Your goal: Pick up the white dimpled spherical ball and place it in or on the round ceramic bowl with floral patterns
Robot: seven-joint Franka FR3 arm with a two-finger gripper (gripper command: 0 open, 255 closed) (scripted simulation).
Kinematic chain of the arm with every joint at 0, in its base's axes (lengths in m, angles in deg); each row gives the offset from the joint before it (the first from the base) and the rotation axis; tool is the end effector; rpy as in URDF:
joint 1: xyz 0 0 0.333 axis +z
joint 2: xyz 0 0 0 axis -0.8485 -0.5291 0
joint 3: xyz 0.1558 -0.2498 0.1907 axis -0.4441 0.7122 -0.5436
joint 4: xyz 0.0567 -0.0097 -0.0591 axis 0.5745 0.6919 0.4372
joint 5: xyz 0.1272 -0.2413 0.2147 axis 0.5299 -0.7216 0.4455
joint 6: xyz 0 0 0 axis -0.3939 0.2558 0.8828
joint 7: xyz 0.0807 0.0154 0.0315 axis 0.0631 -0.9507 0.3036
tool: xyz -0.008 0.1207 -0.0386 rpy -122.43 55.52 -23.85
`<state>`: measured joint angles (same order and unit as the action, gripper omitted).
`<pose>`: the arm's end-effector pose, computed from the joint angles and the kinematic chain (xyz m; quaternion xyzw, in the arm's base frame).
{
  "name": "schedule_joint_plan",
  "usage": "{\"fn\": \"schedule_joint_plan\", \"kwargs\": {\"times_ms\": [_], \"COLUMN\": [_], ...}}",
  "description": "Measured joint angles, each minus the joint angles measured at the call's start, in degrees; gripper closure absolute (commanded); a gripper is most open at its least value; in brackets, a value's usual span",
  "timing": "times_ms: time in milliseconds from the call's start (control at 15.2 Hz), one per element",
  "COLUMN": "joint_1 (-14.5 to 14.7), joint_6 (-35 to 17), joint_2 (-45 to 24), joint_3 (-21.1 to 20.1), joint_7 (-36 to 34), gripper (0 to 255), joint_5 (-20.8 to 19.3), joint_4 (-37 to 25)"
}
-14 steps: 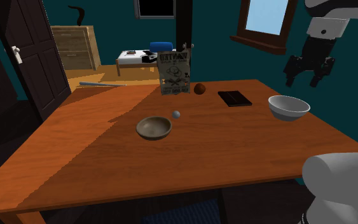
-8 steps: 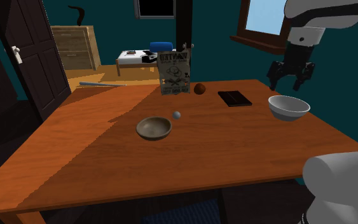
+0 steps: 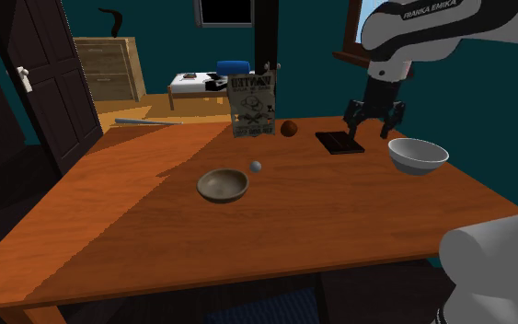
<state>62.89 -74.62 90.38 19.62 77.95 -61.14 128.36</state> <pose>0.3003 0.1207 0.5521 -0.9967 -0.0743 -0.0215 0.0254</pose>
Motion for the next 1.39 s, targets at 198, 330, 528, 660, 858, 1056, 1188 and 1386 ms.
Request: {"fn": "schedule_joint_plan", "kwargs": {"times_ms": [198,330,528,660,858,1056,1188,1386], "joint_1": [0.5,1.0,1.4,1.5,2.1,2.8,3.6,5.3], "joint_6": [-3.7,-6.0,-8.5,-10.5,-13.2,-15.1,-16.0,-16.4], "joint_2": [-5.5,-8.4,-13.5,-17.6,-23.6,-29.8,-33.9,-41.0], "joint_3": [-3.0,-5.2,-8.3,-10.2,-13.1,-15.5,-16.6,-17.5], "joint_7": [-3.0,-5.3,-9.0,-11.4,-15.7,-20.2,-23.1,-27.5], "gripper": [0,0,0,0,0,0,0,0], "joint_5": [0.4,0.6,0.0,-1.0,-3.2,-6.2,-8.6,-13.0], "joint_4": [-2.3,-3.2,-6.2,-8.4,-11.8,-15.8,-18.7,-24.6]}}
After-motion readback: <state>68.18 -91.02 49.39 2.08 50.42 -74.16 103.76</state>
